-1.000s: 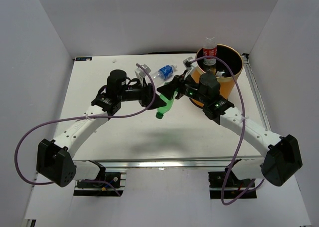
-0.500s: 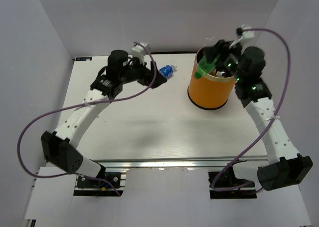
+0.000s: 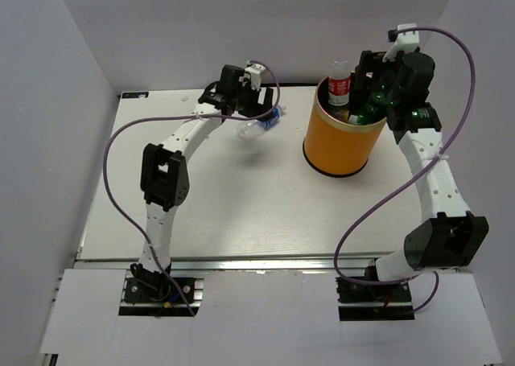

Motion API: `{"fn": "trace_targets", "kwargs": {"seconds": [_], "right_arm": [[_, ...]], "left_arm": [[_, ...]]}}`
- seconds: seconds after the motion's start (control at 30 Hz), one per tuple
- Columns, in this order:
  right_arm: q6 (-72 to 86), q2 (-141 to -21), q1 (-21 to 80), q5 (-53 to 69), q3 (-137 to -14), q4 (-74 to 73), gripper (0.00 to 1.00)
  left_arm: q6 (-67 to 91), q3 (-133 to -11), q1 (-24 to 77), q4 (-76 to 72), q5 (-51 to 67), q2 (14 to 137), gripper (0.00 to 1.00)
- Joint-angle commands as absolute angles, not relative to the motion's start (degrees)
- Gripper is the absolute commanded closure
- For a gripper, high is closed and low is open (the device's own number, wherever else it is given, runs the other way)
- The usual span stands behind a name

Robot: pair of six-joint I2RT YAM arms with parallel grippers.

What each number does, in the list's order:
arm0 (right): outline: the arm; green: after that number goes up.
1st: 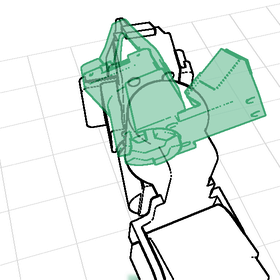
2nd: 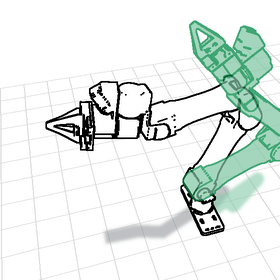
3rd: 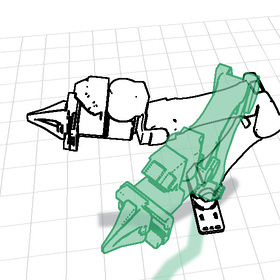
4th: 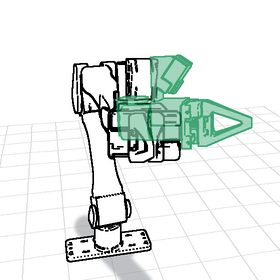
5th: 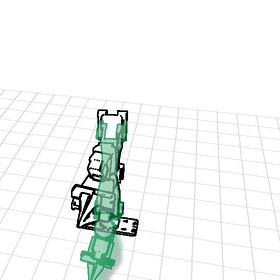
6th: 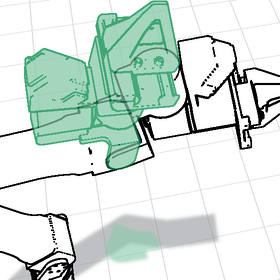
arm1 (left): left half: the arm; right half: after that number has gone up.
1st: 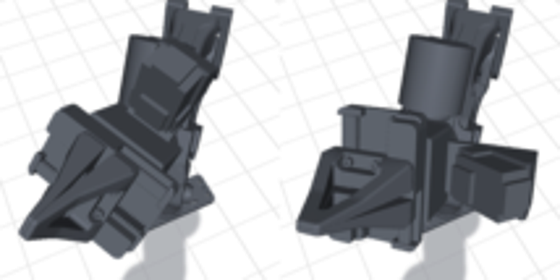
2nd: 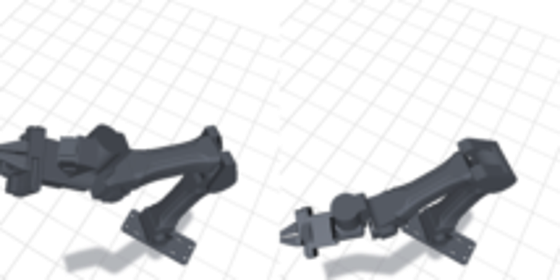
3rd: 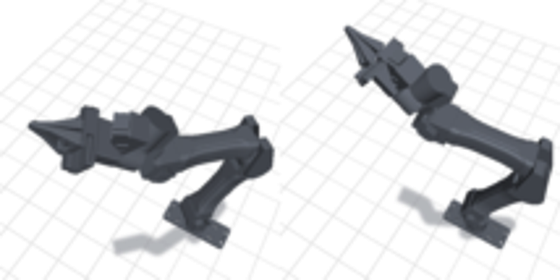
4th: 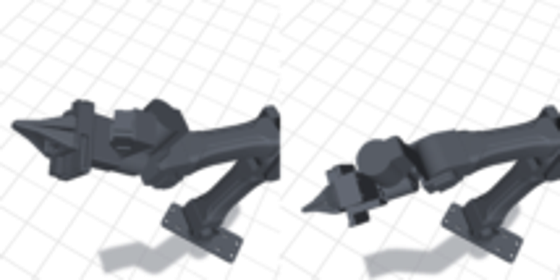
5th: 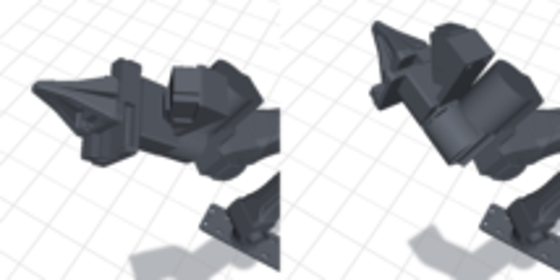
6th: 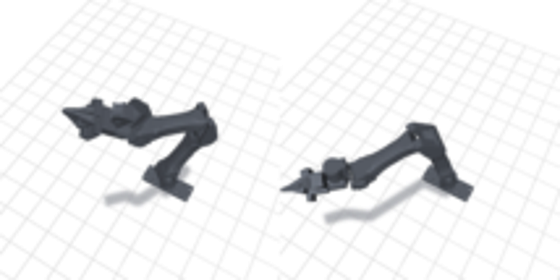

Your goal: Put the plastic bottles in the bin

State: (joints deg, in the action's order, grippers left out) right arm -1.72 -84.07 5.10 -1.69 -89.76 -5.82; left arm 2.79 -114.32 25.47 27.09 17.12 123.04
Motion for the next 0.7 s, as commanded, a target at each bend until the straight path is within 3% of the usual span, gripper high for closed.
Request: {"fn": "trace_targets", "kwargs": {"seconds": [0.0, 0.17, 0.57, 0.67], "right_arm": [[-6.1, -79.9, 5.0, -2.8, -88.0, -1.3, 0.11], [-8.2, -74.0, 4.9, -4.0, -80.7, 2.6, 0.11], [-7.9, -67.1, 4.7, 1.8, -74.5, 3.1, 0.11], [-8.3, -67.8, 4.7, 1.4, -74.4, 2.1, 0.11]], "left_arm": [[-2.2, -123.1, 22.7, 28.7, 16.3, 126.1, 0.02], [-5.2, -129.0, 21.1, 27.9, 14.2, 134.4, 0.02], [-2.7, -127.0, 20.7, 24.0, 21.0, 142.7, 0.02], [-2.0, -126.0, 20.7, 23.9, 22.7, 143.1, 0.06]]}}
